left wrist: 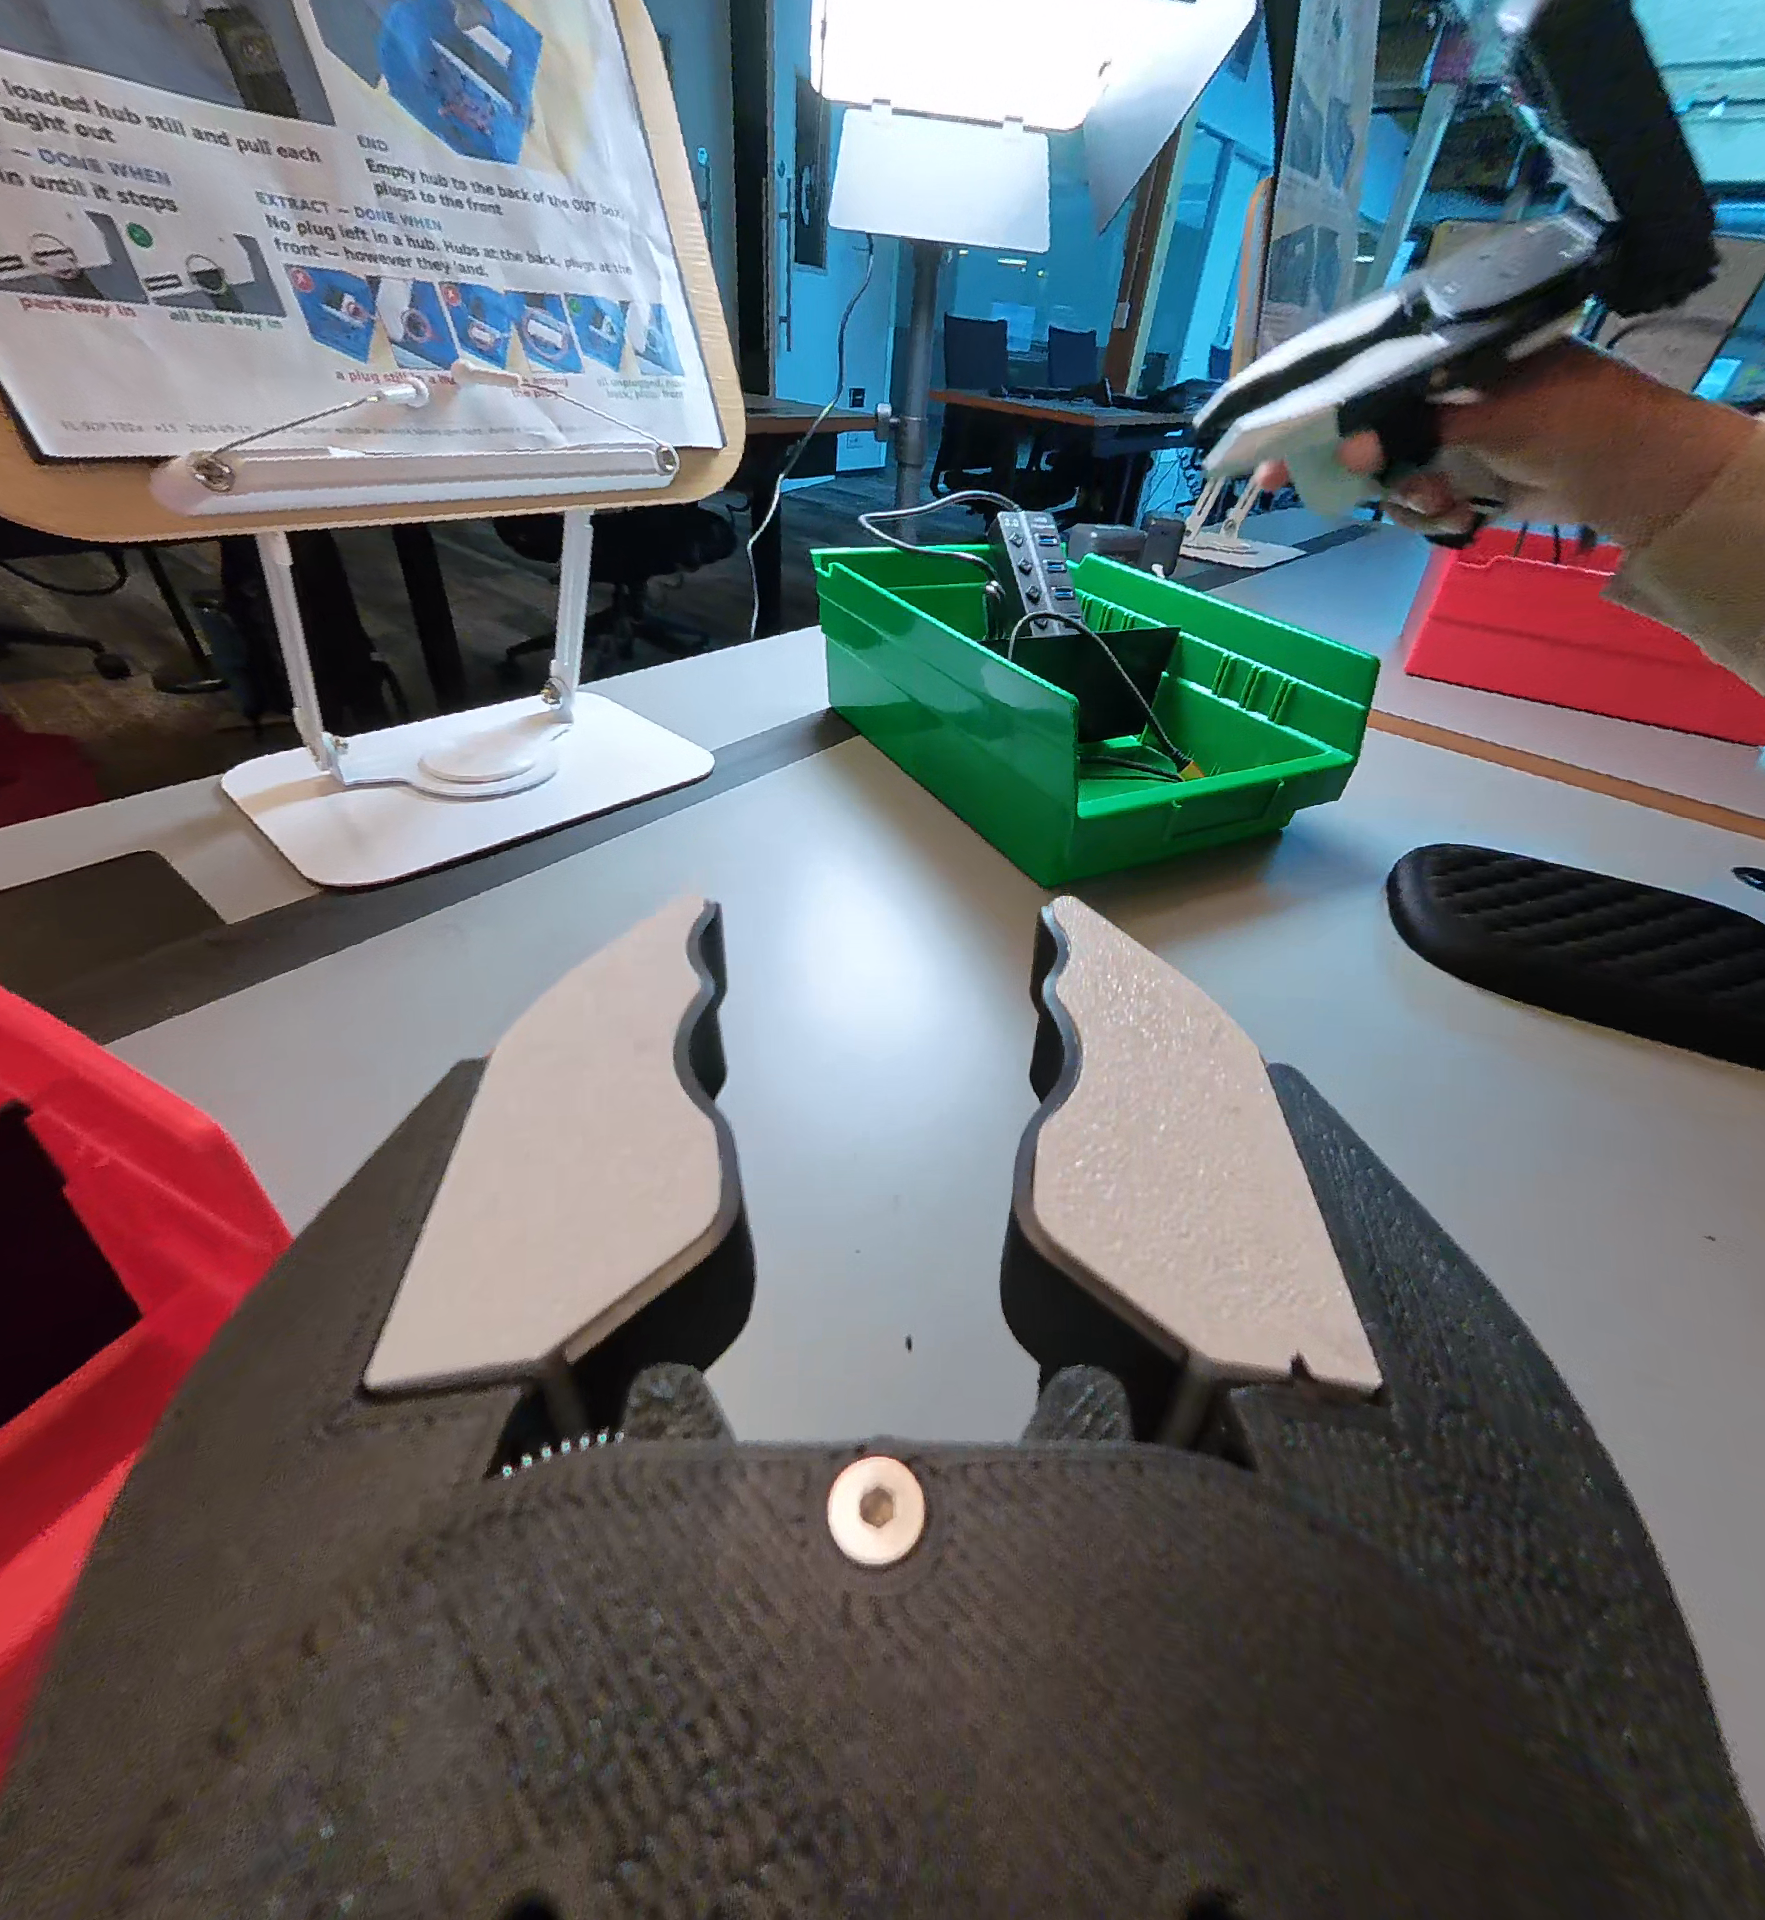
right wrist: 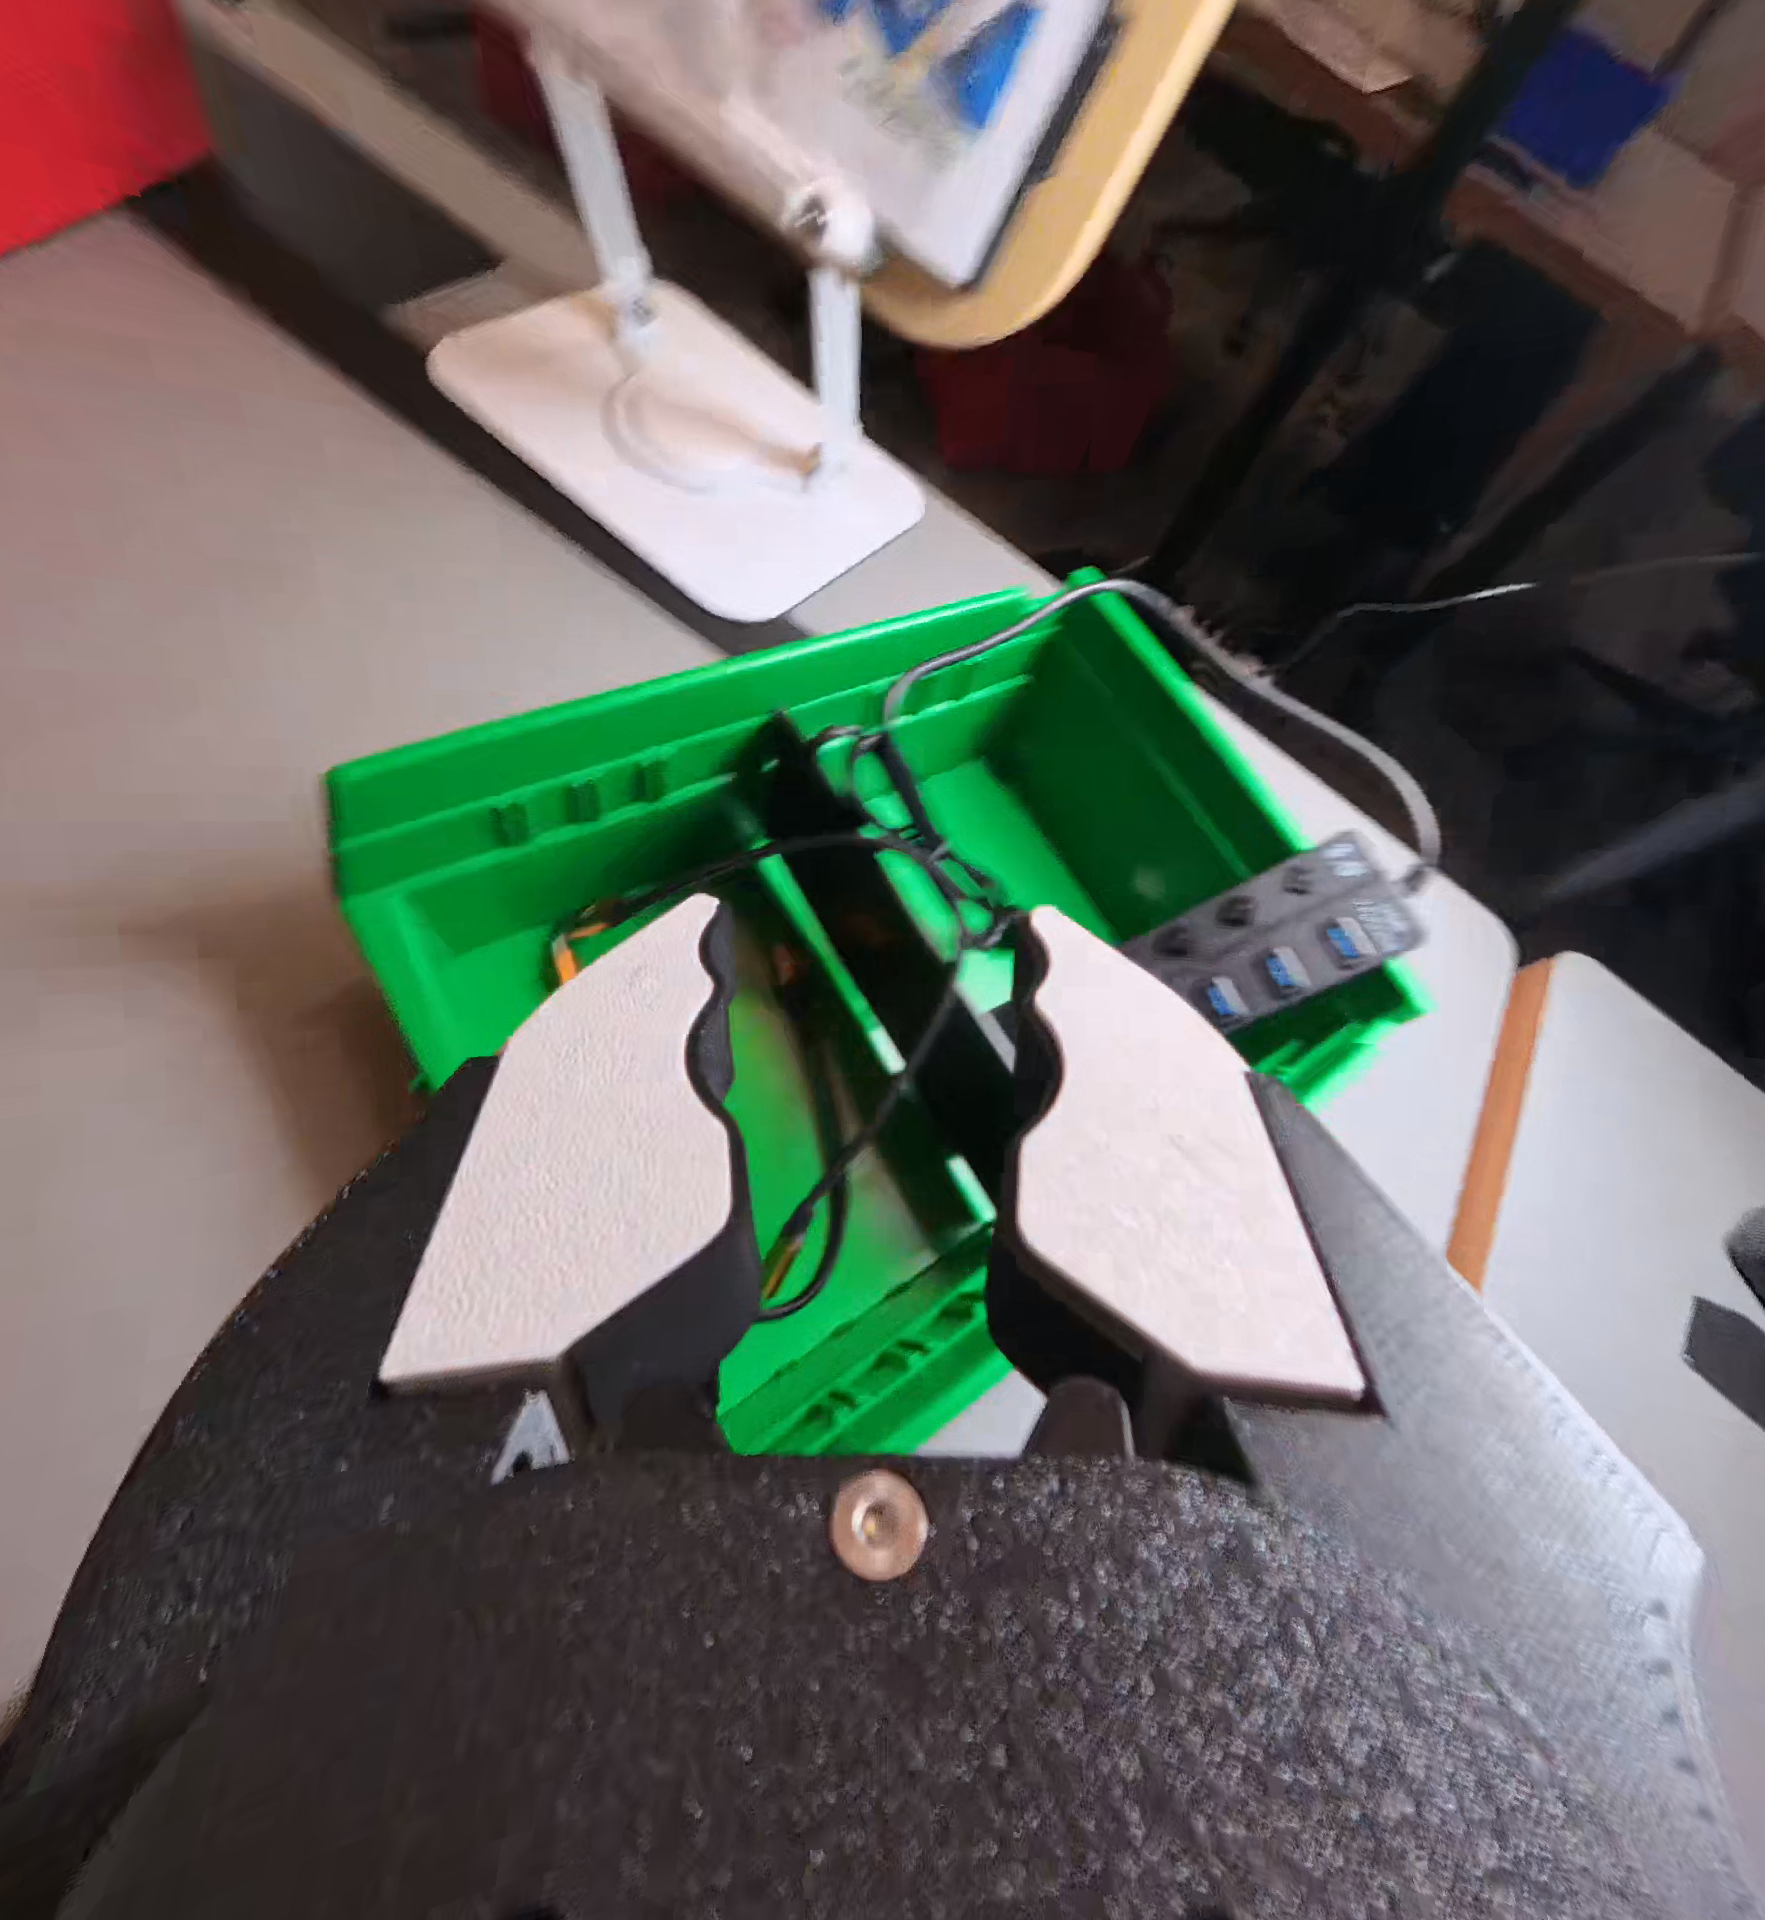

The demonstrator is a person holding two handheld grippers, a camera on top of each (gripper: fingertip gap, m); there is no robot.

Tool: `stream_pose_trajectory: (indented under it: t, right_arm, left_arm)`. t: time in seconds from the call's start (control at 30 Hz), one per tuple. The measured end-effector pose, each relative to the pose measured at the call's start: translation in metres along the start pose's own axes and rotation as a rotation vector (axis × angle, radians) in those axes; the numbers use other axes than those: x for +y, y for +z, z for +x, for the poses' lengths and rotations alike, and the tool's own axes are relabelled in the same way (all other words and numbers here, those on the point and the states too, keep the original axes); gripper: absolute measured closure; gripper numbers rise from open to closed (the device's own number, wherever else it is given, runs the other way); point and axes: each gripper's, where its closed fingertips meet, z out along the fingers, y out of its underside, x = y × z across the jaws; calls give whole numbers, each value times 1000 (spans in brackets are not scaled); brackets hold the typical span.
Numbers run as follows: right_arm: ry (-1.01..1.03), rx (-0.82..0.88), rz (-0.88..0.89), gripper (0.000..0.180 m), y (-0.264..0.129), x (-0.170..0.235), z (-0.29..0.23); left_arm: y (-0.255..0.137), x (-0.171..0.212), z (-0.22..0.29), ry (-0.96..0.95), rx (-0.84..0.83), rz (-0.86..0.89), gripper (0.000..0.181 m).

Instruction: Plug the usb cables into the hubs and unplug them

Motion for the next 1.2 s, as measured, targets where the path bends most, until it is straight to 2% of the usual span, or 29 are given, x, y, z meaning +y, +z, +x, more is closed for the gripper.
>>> stream_pose_trajectory:
  t: [0.17, 0.33, 0.5, 0.6, 0.7, 0.8, 0.97, 1.1, 1.17, 1.2]
  right_arm:
    - [-211, -144, -181, 126, 14, 53, -92]
    - [-328, -130, -254, 124, 36, 89, -128]
    - [-305, -49, -153, 125, 46, 85, -131]
    - [-280, -40, -82, 127, 45, 78, -136]
    - [-303, -23, -46, 127, 42, 74, -141]
    - [-302, -35, -16, 129, 42, 70, -150]
    - [-288, -68, 14, 129, 39, 69, -162]
    - [-242, -96, 51, 130, 36, 65, -165]
    - [-234, -97, 60, 130, 36, 64, -164]
    - [-236, -92, 62, 130, 36, 65, -163]
  left_arm:
    - [-13, -1, -22, -2, -66, -44, 120]
    - [-38, 2, -57, -12, -179, -75, 121]
    - [-67, -4, -112, 49, -368, -144, 122]
    - [-77, -11, -152, 115, -451, -243, 123]
    - [-72, -23, -189, 91, -453, -335, 124]
    - [-58, -19, -228, 103, -460, -506, 123]
    - [-19, 17, -262, 107, -419, -735, 122]
    - [1, 47, -280, 177, -449, -891, 123]
    - [5, 53, -287, 222, -476, -933, 135]
    - [6, 53, -289, 244, -492, -940, 148]
